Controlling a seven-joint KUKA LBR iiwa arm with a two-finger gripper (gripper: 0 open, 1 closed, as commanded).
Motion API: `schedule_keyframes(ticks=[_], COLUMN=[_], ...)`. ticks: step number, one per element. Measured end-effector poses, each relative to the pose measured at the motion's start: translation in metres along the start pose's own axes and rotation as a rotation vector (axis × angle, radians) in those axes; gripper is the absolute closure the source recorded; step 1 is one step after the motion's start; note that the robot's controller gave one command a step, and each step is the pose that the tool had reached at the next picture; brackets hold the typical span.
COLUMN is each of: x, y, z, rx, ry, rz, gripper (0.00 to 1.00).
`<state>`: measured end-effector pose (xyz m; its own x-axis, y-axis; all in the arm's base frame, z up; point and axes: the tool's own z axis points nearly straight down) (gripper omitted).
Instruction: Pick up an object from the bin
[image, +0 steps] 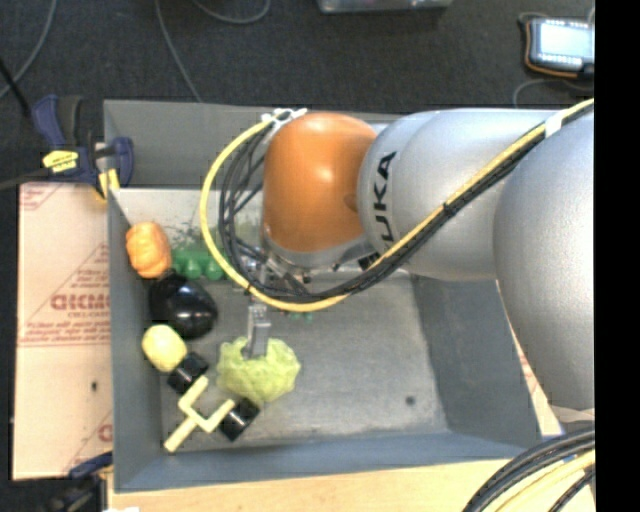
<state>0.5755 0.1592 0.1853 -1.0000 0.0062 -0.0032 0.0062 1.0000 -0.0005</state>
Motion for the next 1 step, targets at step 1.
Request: schedule_keyframes(ticks=[1], x=[0.0191], y=[-0.0128], z=[0.042], rx=[-0.007], ry=[-0.006], rz=[-0.058], gripper=[0.0])
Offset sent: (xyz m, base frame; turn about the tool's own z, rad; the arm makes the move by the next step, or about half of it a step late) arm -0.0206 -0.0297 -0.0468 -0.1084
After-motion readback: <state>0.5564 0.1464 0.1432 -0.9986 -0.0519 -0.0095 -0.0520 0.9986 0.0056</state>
